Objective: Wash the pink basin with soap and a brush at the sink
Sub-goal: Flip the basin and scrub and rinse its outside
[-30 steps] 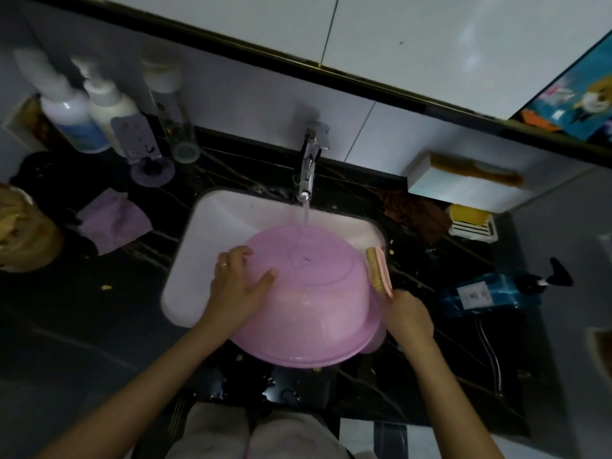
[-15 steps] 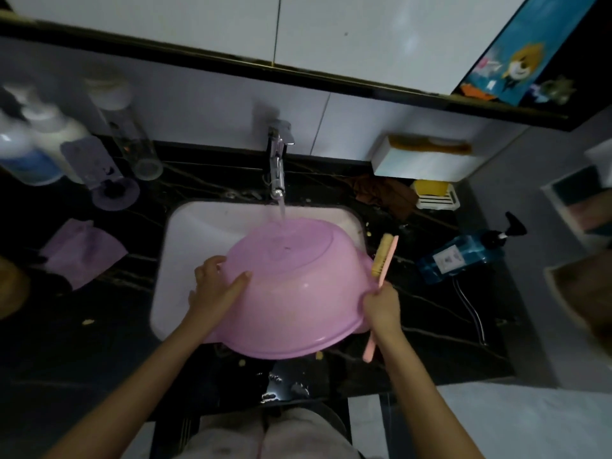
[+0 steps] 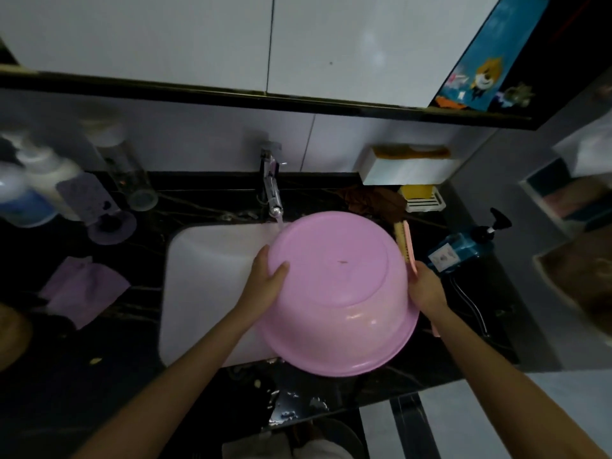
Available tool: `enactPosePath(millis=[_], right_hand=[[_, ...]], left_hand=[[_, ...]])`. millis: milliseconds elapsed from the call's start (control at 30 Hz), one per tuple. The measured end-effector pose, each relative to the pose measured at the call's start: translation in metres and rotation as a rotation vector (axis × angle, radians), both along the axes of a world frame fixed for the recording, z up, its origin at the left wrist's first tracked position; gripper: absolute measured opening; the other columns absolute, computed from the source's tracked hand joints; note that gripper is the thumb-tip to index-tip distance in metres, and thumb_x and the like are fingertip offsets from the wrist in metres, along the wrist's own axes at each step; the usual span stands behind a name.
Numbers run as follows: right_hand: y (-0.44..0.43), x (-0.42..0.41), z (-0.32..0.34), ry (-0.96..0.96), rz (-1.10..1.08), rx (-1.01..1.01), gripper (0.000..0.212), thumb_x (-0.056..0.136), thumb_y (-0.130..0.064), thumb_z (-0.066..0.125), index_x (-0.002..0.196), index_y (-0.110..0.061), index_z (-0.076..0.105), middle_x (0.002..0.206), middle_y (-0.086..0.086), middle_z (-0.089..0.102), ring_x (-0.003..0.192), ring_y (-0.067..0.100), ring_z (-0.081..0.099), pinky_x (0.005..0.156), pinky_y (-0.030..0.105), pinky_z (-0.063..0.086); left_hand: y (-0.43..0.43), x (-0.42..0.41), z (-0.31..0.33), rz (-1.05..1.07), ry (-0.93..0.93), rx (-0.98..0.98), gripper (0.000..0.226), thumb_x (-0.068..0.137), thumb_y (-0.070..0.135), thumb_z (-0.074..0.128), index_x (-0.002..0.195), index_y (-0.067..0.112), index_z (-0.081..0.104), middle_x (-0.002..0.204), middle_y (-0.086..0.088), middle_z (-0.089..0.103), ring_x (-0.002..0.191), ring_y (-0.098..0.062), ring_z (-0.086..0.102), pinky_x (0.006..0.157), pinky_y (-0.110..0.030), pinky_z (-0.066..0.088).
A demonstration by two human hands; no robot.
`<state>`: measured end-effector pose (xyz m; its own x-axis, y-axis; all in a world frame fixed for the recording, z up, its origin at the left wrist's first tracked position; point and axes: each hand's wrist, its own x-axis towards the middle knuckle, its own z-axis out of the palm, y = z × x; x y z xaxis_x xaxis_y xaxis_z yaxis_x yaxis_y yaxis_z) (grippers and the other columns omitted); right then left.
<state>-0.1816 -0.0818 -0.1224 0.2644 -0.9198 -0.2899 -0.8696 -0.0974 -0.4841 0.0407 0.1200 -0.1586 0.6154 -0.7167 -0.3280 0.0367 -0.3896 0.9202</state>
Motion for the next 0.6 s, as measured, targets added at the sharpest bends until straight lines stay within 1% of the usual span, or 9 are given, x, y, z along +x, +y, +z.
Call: enactPosePath(millis=[100, 167, 233, 300, 367, 433, 467, 533, 600], right_hand=[[-0.002, -0.004, -0.007, -0.028, 0.001, 0.011, 0.023, 0.098, -0.03, 0.043, 0.108, -0.015, 0.057, 0.099, 0.01, 0.066, 0.086, 0.026, 0.061, 0.076, 0.039, 0.05], [-0.005, -0.005, -0.012, -0.04, -0.011, -0.004, 0.023, 0.097, -0.029, 0.044, 0.107, -0.016, 0.059, 0.097, 0.008, 0.066, 0.087, 0.027, 0.062, 0.08, 0.043, 0.051], [-0.005, -0.003, -0.018, -0.046, -0.025, -0.008, 0.021, 0.097, -0.029, 0.044, 0.105, -0.017, 0.059, 0.097, 0.007, 0.066, 0.086, 0.026, 0.062, 0.081, 0.045, 0.052], [-0.003, -0.001, -0.019, -0.053, -0.043, -0.012, 0.02, 0.097, -0.025, 0.044, 0.106, -0.015, 0.059, 0.098, 0.008, 0.065, 0.087, 0.026, 0.061, 0.081, 0.044, 0.052], [-0.003, 0.0, -0.019, -0.044, -0.051, -0.023, 0.021, 0.096, -0.021, 0.042, 0.107, -0.014, 0.058, 0.098, 0.01, 0.064, 0.087, 0.028, 0.061, 0.081, 0.043, 0.051], [-0.003, 0.002, -0.02, -0.027, -0.065, -0.021, 0.023, 0.097, -0.021, 0.038, 0.107, -0.014, 0.058, 0.096, 0.01, 0.064, 0.085, 0.028, 0.06, 0.08, 0.044, 0.052], [-0.002, 0.003, -0.02, -0.009, -0.065, -0.018, 0.024, 0.097, -0.021, 0.037, 0.107, -0.015, 0.058, 0.095, 0.01, 0.064, 0.083, 0.027, 0.06, 0.078, 0.044, 0.052], [0.001, 0.004, -0.023, 0.021, -0.058, -0.03, 0.024, 0.099, -0.021, 0.036, 0.111, -0.015, 0.056, 0.094, 0.007, 0.062, 0.078, 0.024, 0.059, 0.071, 0.037, 0.05], [0.004, 0.006, -0.021, 0.059, -0.032, -0.048, 0.023, 0.099, -0.021, 0.039, 0.114, -0.014, 0.054, 0.093, 0.006, 0.06, 0.074, 0.02, 0.055, 0.065, 0.032, 0.045]], left_hand=[[-0.025, 0.019, 0.002, 0.023, 0.091, -0.034, 0.046, 0.096, 0.025, 0.048, 0.14, 0.014, 0.04, 0.135, 0.0, 0.048, 0.12, -0.019, 0.049, 0.102, -0.033, 0.038], [-0.043, 0.032, 0.006, 0.03, 0.212, -0.069, 0.034, 0.092, 0.024, 0.05, 0.125, 0.017, 0.057, 0.123, -0.002, 0.06, 0.111, -0.019, 0.056, 0.097, -0.031, 0.043], [-0.053, 0.043, 0.006, 0.061, 0.36, -0.089, 0.021, 0.093, 0.02, 0.047, 0.102, 0.019, 0.067, 0.094, 0.001, 0.069, 0.086, -0.015, 0.062, 0.075, -0.021, 0.048], [-0.052, 0.045, 0.0, 0.111, 0.512, -0.073, 0.022, 0.092, 0.019, 0.048, 0.08, 0.018, 0.066, 0.063, 0.005, 0.065, 0.062, -0.013, 0.055, 0.05, -0.014, 0.044], [-0.046, 0.042, -0.009, 0.139, 0.544, -0.049, 0.023, 0.092, 0.019, 0.05, 0.072, 0.016, 0.062, 0.058, 0.003, 0.061, 0.055, -0.013, 0.053, 0.044, -0.011, 0.04], [-0.043, 0.039, -0.006, 0.121, 0.479, -0.043, 0.019, 0.092, 0.021, 0.05, 0.08, 0.016, 0.064, 0.076, -0.002, 0.068, 0.067, -0.014, 0.061, 0.057, -0.015, 0.046], [-0.046, 0.04, -0.005, 0.105, 0.399, -0.054, 0.018, 0.092, 0.021, 0.05, 0.092, 0.017, 0.067, 0.092, -0.005, 0.069, 0.082, -0.018, 0.064, 0.07, -0.021, 0.049], [-0.051, 0.042, 0.0, 0.009, 0.24, -0.09, 0.029, 0.093, 0.018, 0.049, 0.12, 0.018, 0.061, 0.116, 0.001, 0.06, 0.106, -0.016, 0.057, 0.091, -0.028, 0.043], [-0.057, 0.046, 0.007, -0.078, 0.093, -0.066, 0.041, 0.093, 0.02, 0.053, 0.134, 0.017, 0.051, 0.12, 0.008, 0.052, 0.112, -0.009, 0.05, 0.097, -0.025, 0.038]])
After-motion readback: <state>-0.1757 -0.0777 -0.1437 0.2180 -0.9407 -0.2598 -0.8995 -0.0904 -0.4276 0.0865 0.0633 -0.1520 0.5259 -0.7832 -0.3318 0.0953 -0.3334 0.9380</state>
